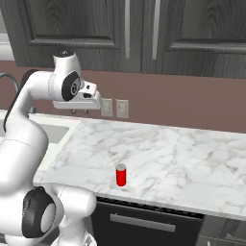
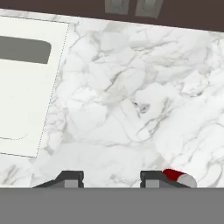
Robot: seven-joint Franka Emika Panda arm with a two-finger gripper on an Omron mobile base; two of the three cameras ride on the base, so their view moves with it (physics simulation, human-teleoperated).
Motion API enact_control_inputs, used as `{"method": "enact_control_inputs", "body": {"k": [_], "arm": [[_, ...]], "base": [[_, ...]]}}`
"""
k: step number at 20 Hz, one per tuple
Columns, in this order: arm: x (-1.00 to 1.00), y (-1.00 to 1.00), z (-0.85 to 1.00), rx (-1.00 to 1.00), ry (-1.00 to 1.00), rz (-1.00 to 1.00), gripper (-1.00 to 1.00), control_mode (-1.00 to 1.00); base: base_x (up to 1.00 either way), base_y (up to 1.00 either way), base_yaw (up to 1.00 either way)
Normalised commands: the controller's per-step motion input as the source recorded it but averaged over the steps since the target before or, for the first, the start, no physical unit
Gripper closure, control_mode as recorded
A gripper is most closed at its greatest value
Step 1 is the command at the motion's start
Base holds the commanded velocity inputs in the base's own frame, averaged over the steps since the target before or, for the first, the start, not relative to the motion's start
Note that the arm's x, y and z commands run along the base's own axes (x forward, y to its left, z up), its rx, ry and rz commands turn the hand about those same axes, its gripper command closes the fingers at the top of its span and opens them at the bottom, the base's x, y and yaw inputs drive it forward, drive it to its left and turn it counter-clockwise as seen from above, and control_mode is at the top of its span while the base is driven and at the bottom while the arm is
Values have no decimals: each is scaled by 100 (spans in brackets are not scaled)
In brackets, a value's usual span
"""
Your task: Four empty soda cans are scattered around the kitchen. Gather all the cans and cluster them next to the stove for recycling.
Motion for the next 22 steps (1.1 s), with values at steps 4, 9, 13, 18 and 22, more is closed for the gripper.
{"method": "enact_control_inputs", "body": {"k": [4, 9, 13, 18, 22], "arm": [[0, -4, -9, -1, 0, 0, -100, -100], [4, -31, -35, 0, 0, 0, -100, -100], [10, -23, -34, -1, -1, -5, -100, -100], [23, -11, -19, 0, -1, -12, -100, -100], [31, -14, -16, 0, 1, -15, -100, -100]], "base": [[0, 0, 0], [0, 0, 0], [0, 0, 0], [0, 0, 0], [0, 0, 0]]}}
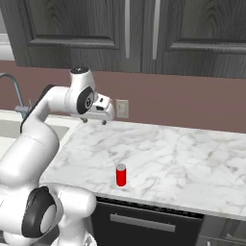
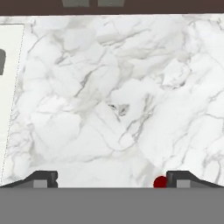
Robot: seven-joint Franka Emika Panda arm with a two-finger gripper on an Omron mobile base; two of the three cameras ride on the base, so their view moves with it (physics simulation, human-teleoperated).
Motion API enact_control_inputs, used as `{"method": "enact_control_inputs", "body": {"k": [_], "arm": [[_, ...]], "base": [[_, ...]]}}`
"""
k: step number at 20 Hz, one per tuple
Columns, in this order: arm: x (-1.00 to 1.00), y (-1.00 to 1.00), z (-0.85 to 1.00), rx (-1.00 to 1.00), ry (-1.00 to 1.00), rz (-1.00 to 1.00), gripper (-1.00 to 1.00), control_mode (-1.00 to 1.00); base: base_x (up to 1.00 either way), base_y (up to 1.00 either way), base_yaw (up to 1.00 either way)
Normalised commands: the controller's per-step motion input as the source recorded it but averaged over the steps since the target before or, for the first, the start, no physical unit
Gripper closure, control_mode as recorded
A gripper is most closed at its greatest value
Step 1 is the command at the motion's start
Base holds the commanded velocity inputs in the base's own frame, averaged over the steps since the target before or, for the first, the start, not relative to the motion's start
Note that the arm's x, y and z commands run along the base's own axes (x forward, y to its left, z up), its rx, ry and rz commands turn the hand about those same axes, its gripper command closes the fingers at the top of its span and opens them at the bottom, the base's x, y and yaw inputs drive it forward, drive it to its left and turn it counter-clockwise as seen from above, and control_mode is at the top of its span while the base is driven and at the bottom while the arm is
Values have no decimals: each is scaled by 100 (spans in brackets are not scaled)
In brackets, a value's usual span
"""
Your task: Four empty soda cans are scattered around the kitchen. Gather all the cans and cluster them next to the stove for recycling.
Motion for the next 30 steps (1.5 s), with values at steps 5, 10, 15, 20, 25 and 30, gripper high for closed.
{"method": "enact_control_inputs", "body": {"k": [5, 10, 15, 20, 25, 30], "arm": [[24, -23, -14, 0, 4, -11, -100, -100], [4, -29, -13, 0, 1, -5, -100, -100], [0, -30, -6, 2, 3, 0, -100, -100], [0, -29, -12, 2, 7, 0, -100, -100], [0, -27, -15, 2, 11, 0, -100, -100], [0, -17, -13, 0, 16, 0, -100, -100]], "base": [[0, 0, 0], [0, 0, 0], [0, 0, 0], [0, 0, 0], [0, 0, 0], [0, 0, 0]]}}
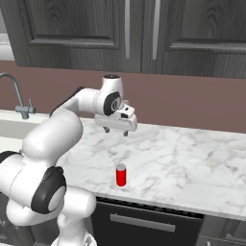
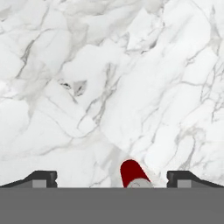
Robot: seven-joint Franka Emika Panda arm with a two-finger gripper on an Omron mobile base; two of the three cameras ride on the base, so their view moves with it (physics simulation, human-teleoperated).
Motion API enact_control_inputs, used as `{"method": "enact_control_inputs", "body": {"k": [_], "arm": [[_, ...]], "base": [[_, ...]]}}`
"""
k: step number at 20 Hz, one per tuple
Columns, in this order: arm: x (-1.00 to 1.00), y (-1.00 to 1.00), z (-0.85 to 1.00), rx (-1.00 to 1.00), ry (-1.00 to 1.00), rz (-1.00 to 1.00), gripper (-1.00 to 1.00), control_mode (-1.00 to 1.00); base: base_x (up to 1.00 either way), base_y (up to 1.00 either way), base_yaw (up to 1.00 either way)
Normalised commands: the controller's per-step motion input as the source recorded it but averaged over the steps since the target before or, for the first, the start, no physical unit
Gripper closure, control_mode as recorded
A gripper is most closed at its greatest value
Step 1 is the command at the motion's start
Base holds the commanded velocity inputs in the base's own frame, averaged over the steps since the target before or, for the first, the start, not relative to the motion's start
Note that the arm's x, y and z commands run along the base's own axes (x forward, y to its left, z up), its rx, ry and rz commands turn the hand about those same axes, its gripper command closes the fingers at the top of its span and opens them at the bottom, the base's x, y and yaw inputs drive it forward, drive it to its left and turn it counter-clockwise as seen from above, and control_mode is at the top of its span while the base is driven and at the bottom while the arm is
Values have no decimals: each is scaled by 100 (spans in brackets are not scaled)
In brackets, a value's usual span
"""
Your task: Four empty soda cans are scattered around the kitchen. Gather all the cans and cluster them next to the stove for recycling.
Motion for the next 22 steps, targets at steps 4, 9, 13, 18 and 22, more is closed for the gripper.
{"method": "enact_control_inputs", "body": {"k": [4, 9, 13, 18, 22], "arm": [[0, -15, -12, 0, 12, 0, -100, -100], [0, -16, -14, 0, 8, 0, -100, -100], [-1, -16, -16, 0, 9, 0, -100, -100], [-1, -7, -17, 3, 12, 0, -100, -100], [0, 0, -16, 2, 2, 0, -100, -100]], "base": [[0, 0, 0], [0, 0, 0], [0, 0, 0], [0, 0, 0], [0, 0, 0]]}}
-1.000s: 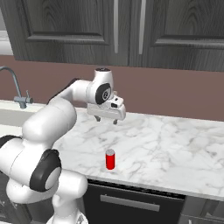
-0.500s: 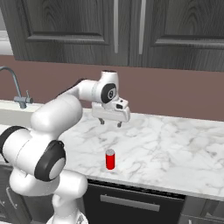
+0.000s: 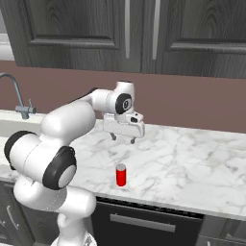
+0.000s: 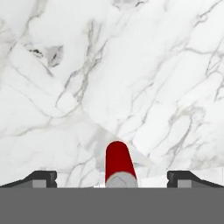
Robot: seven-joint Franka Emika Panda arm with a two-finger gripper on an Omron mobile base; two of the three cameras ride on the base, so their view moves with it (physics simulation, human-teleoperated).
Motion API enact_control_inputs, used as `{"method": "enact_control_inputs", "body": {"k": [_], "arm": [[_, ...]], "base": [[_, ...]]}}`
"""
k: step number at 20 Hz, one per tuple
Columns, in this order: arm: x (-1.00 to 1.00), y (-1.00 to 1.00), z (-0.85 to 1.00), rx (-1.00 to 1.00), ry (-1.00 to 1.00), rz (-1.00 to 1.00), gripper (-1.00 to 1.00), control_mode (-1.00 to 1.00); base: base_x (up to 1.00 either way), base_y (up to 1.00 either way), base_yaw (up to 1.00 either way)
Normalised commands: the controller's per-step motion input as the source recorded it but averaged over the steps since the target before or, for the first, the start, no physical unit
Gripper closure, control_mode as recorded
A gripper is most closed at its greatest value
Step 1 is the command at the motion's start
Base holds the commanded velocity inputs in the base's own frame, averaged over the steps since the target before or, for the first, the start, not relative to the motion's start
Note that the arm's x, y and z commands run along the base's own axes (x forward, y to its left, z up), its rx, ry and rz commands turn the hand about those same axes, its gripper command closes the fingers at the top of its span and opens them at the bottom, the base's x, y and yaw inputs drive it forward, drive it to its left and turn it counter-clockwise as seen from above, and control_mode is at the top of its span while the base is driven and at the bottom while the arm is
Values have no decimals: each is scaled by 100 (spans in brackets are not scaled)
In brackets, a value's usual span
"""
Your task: Four empty soda cans are scattered around the kitchen. Gather all the cans and cluster them next to the stove for recycling.
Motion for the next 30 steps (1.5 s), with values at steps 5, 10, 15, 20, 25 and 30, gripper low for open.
{"method": "enact_control_inputs", "body": {"k": [5, 10, 15, 20, 25, 30], "arm": [[0, 0, -13, 2, -1, 0, -100, -100], [0, 0, -16, 3, -7, 0, -100, -100], [0, -1, -11, 3, -2, 0, -100, -100], [-2, 0, -9, 0, 1, 0, -100, -100], [0, -2, -8, 0, 0, 0, -100, -100], [-10, -9, -9, 0, 0, 0, -100, -100]], "base": [[0, 0, 0], [0, 0, 0], [0, 0, 0], [0, 0, 0], [0, 0, 0], [0, 0, 0]]}}
